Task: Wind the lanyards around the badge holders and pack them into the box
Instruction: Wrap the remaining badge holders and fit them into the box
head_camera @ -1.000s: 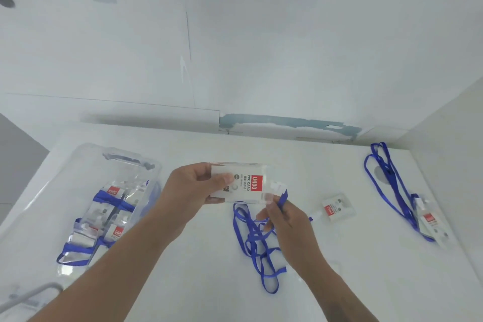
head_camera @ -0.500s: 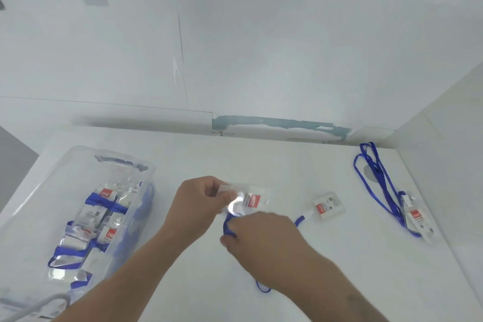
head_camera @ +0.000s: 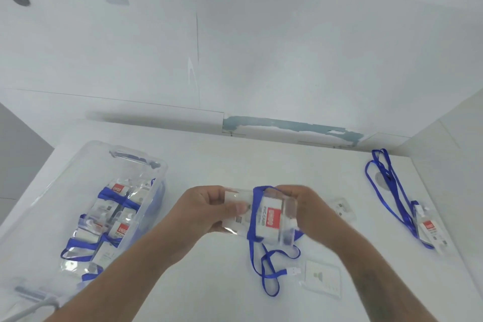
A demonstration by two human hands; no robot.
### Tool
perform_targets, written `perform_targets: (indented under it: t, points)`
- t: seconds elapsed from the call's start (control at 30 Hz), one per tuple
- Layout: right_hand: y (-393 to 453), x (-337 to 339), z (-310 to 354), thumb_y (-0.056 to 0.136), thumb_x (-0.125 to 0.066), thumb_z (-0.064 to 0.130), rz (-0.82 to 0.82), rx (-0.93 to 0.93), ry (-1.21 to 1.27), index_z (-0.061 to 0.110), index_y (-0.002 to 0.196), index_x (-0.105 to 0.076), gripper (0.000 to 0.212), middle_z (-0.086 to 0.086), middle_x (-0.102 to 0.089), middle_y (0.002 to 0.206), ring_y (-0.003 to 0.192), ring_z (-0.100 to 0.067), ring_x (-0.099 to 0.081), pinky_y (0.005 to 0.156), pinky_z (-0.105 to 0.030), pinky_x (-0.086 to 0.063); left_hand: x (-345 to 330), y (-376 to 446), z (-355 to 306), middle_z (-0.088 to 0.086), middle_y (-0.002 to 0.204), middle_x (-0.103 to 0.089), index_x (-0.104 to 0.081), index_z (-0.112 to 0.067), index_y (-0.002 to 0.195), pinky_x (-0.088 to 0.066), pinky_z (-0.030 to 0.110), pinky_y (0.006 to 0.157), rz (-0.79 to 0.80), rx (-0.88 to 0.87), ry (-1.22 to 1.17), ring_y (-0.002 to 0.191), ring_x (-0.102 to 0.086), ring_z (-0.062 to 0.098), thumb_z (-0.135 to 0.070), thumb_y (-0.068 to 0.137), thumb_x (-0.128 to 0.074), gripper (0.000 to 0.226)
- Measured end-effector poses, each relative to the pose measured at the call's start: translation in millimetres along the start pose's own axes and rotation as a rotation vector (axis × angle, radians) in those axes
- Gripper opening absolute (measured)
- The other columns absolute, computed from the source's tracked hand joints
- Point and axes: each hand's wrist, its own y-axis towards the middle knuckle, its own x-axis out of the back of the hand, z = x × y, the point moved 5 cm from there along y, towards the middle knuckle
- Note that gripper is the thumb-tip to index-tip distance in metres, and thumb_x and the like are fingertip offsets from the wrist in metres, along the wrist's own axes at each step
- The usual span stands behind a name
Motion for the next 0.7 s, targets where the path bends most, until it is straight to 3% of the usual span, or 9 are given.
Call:
perform_targets:
  t: [0.07,0.17,0.23,0.27,0.33,0.4,0.5,0.6,0.7]
  points:
    - [-7,-20,-13,0.096,-0.055,0.006,-0.035,-0.061,0.037,0.020,0.071,-0.062,0.029,0.010,-0.061,0.055,0.049,0.003,-0.054,0.052,-0.012,-0.044,2,3,-2,0.013,0.098,-0.077,-0.077,-0.012,0.094,-0.060,0.027,0.069,-0.036,-0.001,-0.127,0.087,-0.074,0.023,-0.010,0.085,-0.069,0.012]
    - [-22,-50,-21,0.099,-0.051,0.042,-0.086,0.099,-0.308,0.034,0.085,-0.063,0.020,0.009,-0.059,0.070,0.057,-0.002,-0.053,0.053,-0.013,-0.039,10,11,0,0.009,0.095,-0.078,-0.073,-0.008,0.099,-0.060,0.025,0.066,-0.183,0.006,-0.161,0.083,-0.075,0.019,-0.010,0.087,-0.069,0.013]
    - [-26,-64,-15,0.095,-0.057,0.047,-0.124,0.316,-0.692,0.030,0.099,-0.061,0.018,0.011,-0.057,0.074,0.059,-0.005,-0.050,0.053,-0.016,-0.034,16,14,1,0.002,0.083,-0.078,-0.072,-0.012,0.089,-0.059,0.023,0.062,-0.296,-0.009,-0.078,0.073,-0.075,0.013,-0.011,0.087,-0.071,0.002]
    - [-29,-68,-9,0.098,-0.049,0.048,-0.102,0.317,-0.785,0.027,0.098,-0.057,0.023,0.010,-0.052,0.072,0.059,-0.006,-0.047,0.053,-0.019,-0.033,20,16,1,-0.002,0.076,-0.077,-0.071,-0.015,0.084,-0.058,0.021,0.059,-0.352,-0.025,-0.012,0.069,-0.074,0.011,-0.011,0.087,-0.072,0.005]
    - [-32,-67,-1,0.104,-0.028,0.049,-0.044,0.282,-0.843,0.024,0.091,-0.045,0.033,0.008,-0.043,0.070,0.063,-0.009,-0.043,0.056,-0.020,-0.032,28,19,1,-0.003,0.070,-0.075,-0.068,-0.017,0.078,-0.058,0.021,0.057,-0.431,-0.065,0.150,0.071,-0.073,0.016,-0.010,0.087,-0.072,0.012]
    - [-32,-61,15,0.105,-0.025,0.046,-0.046,0.308,-0.914,0.024,0.088,-0.039,0.032,0.007,-0.042,0.076,0.072,-0.013,-0.047,0.061,-0.021,-0.035,34,19,1,0.004,0.072,-0.073,-0.067,-0.014,0.075,-0.062,0.031,0.062,-0.452,-0.096,0.292,0.075,-0.071,0.027,-0.011,0.086,-0.073,0.012]
    - [-24,-46,31,0.102,-0.033,0.042,-0.051,0.258,-0.926,0.022,0.097,-0.054,0.031,0.006,-0.054,0.096,0.089,-0.019,-0.056,0.079,-0.034,-0.047,36,15,1,0.010,0.074,-0.073,-0.071,-0.014,0.075,-0.058,0.049,0.073,-0.401,-0.126,0.376,0.073,-0.069,0.032,-0.013,0.084,-0.074,0.009]
    - [-13,-28,49,0.096,-0.047,0.041,-0.057,0.284,-0.844,0.029,0.100,-0.067,0.023,0.009,-0.061,0.096,0.090,-0.011,-0.058,0.081,-0.030,-0.049,31,10,2,0.003,0.072,-0.074,-0.072,-0.015,0.075,-0.058,0.042,0.071,-0.332,-0.120,0.388,0.064,-0.066,0.015,-0.011,0.083,-0.075,0.009]
    - [2,-11,59,0.089,-0.065,0.038,-0.033,0.297,-0.649,0.034,0.093,-0.073,0.010,0.018,-0.068,0.091,0.087,-0.002,-0.061,0.076,-0.019,-0.049,26,8,0,0.003,0.074,-0.076,-0.073,-0.010,0.081,-0.059,0.035,0.067,-0.242,-0.096,0.358,0.066,-0.069,0.014,-0.009,0.084,-0.075,0.004]
